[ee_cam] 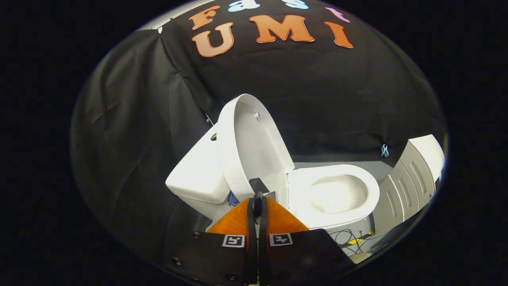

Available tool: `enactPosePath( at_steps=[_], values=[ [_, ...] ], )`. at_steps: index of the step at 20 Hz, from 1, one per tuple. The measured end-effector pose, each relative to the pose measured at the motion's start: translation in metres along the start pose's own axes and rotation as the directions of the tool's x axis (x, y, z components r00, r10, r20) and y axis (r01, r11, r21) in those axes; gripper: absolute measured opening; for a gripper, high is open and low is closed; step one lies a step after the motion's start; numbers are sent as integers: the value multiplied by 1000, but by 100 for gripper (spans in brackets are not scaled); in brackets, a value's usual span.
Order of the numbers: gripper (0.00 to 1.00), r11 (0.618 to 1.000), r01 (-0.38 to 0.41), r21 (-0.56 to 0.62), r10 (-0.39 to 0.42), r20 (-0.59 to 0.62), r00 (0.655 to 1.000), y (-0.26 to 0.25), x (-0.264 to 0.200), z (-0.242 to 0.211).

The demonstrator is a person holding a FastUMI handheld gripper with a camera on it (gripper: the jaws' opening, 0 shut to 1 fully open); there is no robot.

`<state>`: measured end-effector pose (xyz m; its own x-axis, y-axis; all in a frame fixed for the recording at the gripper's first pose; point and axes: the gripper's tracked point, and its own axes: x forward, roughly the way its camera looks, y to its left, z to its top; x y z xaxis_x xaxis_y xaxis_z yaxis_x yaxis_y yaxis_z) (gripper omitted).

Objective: Open the toilet lid.

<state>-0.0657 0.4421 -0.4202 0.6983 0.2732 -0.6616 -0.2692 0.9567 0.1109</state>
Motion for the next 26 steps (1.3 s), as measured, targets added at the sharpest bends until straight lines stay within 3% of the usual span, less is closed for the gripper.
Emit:
enactPosePath(
  at_steps=[4, 7, 9, 18, 26],
  values=[
    [33, 997, 52, -55, -48, 67, 997, -10, -16, 17],
    [91, 997, 66, -45, -58, 162, 985, -20, -38, 48],
    [98, 997, 69, -26, -62, 220, 973, -33, -55, 72],
    [99, 982, 188, 22, -182, 372, 910, -132, -124, 150],
    [99, 975, 200, 99, -222, 486, 845, -185, -184, 225]
  ],
)
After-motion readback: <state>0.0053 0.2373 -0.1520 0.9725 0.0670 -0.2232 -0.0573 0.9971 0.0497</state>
